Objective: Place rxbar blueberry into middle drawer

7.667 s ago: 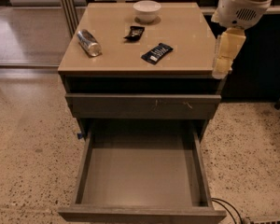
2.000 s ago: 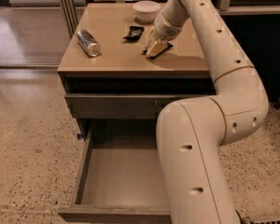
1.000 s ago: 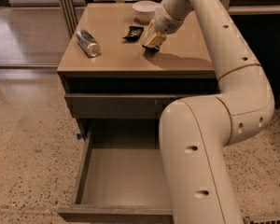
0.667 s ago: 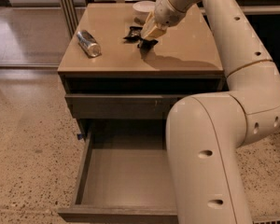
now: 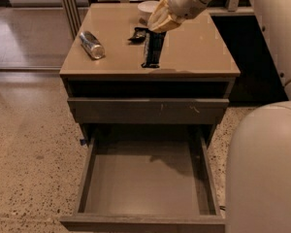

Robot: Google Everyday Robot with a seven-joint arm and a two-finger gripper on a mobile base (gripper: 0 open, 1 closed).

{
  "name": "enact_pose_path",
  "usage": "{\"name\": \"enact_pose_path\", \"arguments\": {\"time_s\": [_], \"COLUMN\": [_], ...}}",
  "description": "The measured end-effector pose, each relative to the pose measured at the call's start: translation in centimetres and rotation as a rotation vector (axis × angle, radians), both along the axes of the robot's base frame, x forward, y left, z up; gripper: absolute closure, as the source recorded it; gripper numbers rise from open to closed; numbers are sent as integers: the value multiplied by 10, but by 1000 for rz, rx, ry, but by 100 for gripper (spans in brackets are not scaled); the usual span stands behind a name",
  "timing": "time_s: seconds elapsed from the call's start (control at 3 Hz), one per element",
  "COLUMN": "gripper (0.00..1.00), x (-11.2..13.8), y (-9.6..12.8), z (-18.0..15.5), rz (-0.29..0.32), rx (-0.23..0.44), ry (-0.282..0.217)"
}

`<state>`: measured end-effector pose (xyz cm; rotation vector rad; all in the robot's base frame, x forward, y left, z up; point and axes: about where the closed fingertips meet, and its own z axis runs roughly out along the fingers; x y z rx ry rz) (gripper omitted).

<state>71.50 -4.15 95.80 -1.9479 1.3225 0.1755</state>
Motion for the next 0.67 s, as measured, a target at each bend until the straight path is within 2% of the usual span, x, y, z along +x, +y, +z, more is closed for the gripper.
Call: {"name": "enact_pose_path", "arguments": {"time_s": [0.33, 0.67], "gripper": [100, 100], "x": [-43, -88], "y": [3, 18], "z": [24, 10], "rz": [44, 117], "rx": [41, 30], "ry": [-75, -70]}}
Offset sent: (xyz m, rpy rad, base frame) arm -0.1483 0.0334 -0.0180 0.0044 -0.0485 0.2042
